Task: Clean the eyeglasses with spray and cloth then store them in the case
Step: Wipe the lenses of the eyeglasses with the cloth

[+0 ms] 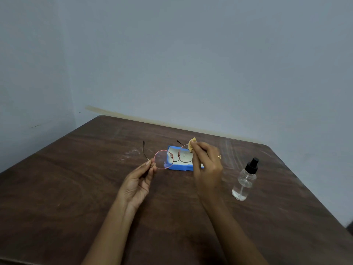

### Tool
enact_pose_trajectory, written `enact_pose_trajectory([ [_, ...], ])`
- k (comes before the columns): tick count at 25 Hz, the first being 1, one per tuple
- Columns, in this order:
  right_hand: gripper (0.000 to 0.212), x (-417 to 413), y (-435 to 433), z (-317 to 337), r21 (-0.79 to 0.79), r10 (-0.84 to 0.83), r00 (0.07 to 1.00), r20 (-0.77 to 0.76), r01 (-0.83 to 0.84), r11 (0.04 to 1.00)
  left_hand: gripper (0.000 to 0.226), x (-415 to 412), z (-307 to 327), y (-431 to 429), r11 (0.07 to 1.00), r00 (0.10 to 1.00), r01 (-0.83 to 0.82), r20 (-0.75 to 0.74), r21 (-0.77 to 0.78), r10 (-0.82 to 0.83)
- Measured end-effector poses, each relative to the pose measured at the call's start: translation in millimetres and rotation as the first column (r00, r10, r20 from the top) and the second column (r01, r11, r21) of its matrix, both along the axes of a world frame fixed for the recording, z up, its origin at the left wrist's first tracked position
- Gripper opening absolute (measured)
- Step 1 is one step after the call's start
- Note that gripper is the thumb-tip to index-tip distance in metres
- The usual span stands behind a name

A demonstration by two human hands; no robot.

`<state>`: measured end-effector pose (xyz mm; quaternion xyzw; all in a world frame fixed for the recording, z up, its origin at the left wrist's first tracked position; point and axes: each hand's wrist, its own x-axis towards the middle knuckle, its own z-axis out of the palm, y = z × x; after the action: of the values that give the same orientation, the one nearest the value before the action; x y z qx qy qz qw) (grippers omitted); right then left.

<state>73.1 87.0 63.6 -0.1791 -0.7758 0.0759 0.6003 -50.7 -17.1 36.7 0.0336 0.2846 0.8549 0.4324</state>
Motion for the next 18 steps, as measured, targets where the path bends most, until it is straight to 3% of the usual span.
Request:
enact_pose_trajectory([
  [2, 0.026, -4, 1, 1, 0.042, 0.011, 0.999, 0.037, -0.013, 0.999, 0.008, 1, 3, -1, 1.0, 1.0, 0.003, -0.008, -0.004, -0.003],
  [9, 0.021, -3, -5, -18, 0.223, 0.025, 0.983, 0.182, -0.066, 0.973, 0.011, -1, 1, -1, 1.0, 1.0, 0.0, 0.028, 0.004, 0.0],
  [14, 0.023, 10, 1, -27, 0.205, -0.005, 0.978, 0.208, -0.038, 0.978, 0.006, -2, 2, -1, 1.0, 0.999, 0.002, 0.053, 0.01, -0.002],
  [18, 0.025, 11, 5, -20, 0.096, -0.013, 0.988, 0.155, -0.002, 0.995, 0.037, -5, -2, 1, 1.0, 0.998, -0.015, 0.057, 0.003, 0.015],
])
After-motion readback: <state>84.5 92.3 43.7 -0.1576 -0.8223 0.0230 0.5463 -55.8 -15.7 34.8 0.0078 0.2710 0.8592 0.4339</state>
